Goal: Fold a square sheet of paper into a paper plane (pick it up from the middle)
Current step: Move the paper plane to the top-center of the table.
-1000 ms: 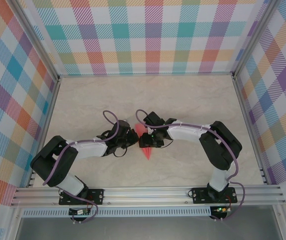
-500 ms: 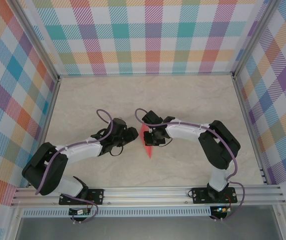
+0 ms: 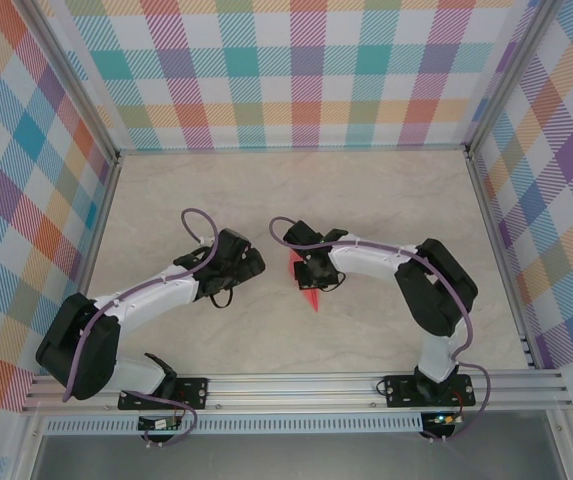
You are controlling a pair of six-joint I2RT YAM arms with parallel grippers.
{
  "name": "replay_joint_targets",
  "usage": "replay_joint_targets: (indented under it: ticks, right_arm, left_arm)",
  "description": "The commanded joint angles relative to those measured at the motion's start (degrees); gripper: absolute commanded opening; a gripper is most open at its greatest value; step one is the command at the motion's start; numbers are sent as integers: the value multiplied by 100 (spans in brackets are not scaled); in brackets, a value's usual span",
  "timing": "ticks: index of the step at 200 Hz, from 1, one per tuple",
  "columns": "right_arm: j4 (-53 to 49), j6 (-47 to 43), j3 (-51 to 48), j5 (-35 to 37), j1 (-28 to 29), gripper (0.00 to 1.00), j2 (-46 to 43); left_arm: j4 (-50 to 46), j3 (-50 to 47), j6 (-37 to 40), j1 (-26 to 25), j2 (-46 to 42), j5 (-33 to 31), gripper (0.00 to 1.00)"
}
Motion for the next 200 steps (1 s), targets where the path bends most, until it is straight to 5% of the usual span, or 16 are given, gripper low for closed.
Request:
replay_joint_targets:
  ticks: [1, 124, 200]
  right_arm:
    - [-91, 53, 147, 59, 41, 19, 163]
    - [-176, -3, 507, 448, -102, 9, 42]
    - [17, -774, 1986, 17, -889, 8, 1168]
  left_arm:
    - [-287, 84, 11, 73, -80, -199, 100]
    - [-925, 325, 69, 191, -54, -431, 100]
    - [-1414, 531, 278, 345, -54, -557, 100]
